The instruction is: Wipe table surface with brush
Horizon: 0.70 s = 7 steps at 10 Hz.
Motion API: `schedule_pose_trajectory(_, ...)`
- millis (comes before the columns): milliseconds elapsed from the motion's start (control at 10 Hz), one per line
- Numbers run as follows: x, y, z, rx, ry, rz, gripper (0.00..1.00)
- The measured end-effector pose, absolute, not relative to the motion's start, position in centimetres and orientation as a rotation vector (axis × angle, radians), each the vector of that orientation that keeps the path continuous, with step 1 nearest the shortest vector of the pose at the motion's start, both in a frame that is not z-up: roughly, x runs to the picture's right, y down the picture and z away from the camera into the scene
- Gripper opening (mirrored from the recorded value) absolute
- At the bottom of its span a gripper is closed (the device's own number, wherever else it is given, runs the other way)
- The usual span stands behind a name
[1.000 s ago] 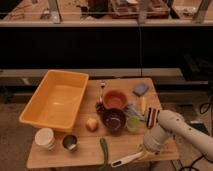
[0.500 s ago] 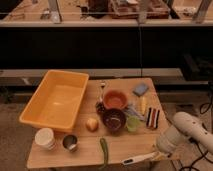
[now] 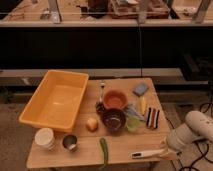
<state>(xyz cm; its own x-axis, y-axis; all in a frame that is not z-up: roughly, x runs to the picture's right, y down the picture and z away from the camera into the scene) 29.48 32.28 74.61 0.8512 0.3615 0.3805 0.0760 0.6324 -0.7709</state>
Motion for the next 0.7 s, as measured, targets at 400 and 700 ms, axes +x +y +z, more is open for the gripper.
schedule_pose_trajectory(400, 29.1, 28.7, 76.2, -0.838, -0.554, 0.185, 0.0)
schedule_pose_trajectory(700, 28.0, 26.6, 76.7, -0.808, -0.572, 0.179, 0.0)
